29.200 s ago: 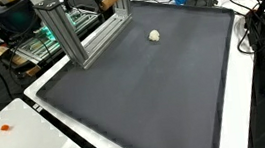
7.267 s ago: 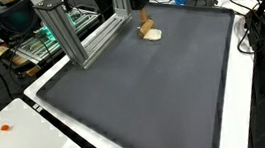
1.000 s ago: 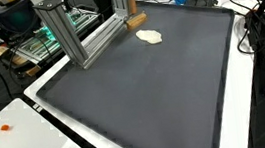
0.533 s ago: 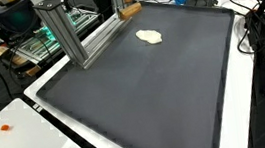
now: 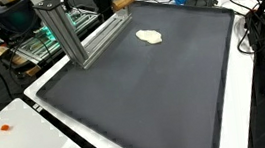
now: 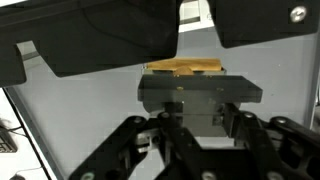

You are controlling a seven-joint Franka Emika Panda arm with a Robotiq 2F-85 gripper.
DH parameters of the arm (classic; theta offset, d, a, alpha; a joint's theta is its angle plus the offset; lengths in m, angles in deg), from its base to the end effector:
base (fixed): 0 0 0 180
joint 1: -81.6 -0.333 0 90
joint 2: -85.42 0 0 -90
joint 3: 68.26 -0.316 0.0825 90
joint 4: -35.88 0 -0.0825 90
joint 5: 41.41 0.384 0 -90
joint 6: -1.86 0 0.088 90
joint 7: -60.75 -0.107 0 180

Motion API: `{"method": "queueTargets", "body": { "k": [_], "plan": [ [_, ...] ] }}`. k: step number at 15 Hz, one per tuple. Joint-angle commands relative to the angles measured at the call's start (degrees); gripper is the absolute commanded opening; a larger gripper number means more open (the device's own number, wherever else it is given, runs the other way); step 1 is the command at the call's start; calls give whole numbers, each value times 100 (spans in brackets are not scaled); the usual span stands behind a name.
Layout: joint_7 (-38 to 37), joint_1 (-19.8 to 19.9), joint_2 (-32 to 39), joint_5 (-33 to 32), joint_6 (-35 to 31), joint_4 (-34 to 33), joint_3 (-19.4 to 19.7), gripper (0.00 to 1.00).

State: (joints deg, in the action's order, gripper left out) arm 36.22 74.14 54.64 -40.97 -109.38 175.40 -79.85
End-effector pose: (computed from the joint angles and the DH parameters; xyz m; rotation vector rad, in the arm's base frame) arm 0.3701 0.1344 0.4940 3.0570 -0.1904 0.1023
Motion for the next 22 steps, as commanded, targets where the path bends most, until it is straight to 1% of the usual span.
{"method": "queueTargets", "body": {
  "k": [1,4,10,22],
  "plan": [
    [288,-65,-402,340,395,73,49,22],
    [372,-81,-582,459,563,123,22,22],
    [520,-147,-930,499,621,397,-49,22],
    [1003,-382,-1428,616,445,999,-41,22]
  ]
}}
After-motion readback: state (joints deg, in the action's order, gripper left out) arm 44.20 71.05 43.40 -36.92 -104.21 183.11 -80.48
